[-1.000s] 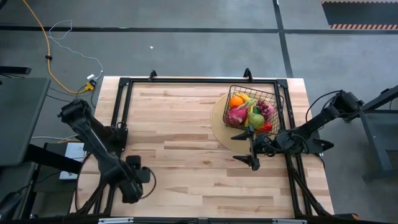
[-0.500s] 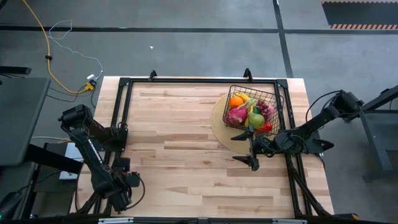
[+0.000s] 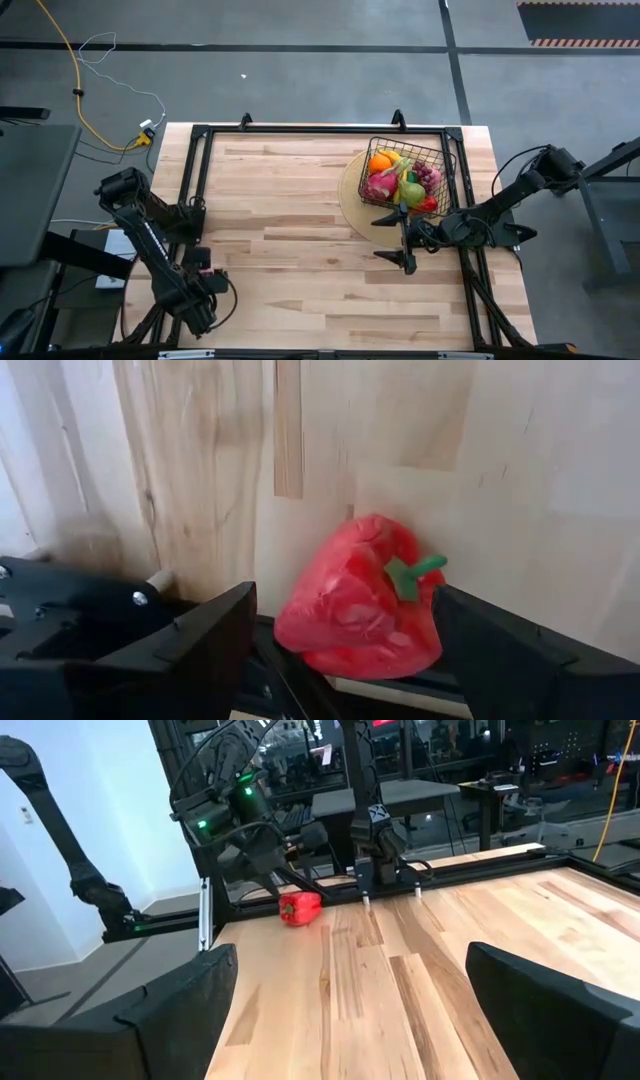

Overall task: Build produce basket
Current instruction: Put the bell pepper into the wire basket

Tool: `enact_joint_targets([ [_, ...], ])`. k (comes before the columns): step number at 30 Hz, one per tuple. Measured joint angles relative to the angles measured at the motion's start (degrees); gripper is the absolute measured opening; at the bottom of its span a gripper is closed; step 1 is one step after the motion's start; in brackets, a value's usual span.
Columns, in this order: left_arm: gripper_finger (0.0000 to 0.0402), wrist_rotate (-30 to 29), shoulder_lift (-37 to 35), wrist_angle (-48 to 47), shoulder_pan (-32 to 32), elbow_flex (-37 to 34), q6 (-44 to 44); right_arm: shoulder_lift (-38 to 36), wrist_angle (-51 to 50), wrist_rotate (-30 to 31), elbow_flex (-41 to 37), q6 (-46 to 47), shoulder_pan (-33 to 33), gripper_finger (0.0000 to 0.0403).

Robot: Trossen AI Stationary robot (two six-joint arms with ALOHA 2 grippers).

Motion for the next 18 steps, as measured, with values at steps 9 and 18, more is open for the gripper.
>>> enact_joint_targets([
  [9,0.0291,6.0,0.0,0.9,1.6,-3.2,-0.3,0.0,-0.3,0.0,0.0,0.2,0.0,0.0383],
  [18,0.0291,5.4,-0.2,5.7,2.5,-8.3,-0.1,0.0,-1.2,0.0,0.0,0.2,0.0,0.0383],
])
